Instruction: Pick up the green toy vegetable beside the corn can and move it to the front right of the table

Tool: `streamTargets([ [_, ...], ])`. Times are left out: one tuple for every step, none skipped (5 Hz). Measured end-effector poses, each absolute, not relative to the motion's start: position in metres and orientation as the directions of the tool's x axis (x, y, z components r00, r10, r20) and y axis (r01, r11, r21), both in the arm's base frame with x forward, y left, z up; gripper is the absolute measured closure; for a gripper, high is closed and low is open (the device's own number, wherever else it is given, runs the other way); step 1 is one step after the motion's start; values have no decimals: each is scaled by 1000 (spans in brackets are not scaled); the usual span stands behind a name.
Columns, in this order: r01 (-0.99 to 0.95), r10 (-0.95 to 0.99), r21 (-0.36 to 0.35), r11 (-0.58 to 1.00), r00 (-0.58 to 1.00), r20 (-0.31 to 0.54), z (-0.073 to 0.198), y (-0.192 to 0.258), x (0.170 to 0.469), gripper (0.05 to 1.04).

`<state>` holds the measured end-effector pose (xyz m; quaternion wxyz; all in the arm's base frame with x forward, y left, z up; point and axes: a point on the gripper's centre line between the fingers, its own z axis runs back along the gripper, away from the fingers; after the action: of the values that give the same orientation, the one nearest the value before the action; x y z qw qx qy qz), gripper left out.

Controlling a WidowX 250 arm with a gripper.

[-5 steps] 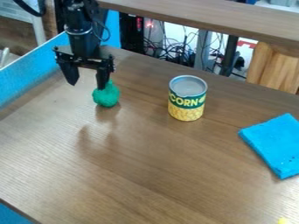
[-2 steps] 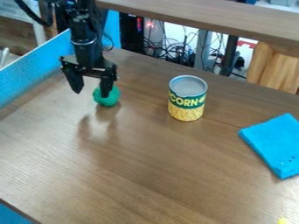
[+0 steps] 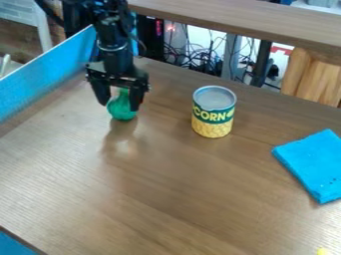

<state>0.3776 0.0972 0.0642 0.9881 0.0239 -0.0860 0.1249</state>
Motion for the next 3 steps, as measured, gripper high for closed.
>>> streamTargets([
  [-265,256,29,964,950,181,64,98,382,83],
  [-264,255,31,964,952,167,55,91,387,83],
  [-272,262,48,961,952,158,49,93,389,83],
])
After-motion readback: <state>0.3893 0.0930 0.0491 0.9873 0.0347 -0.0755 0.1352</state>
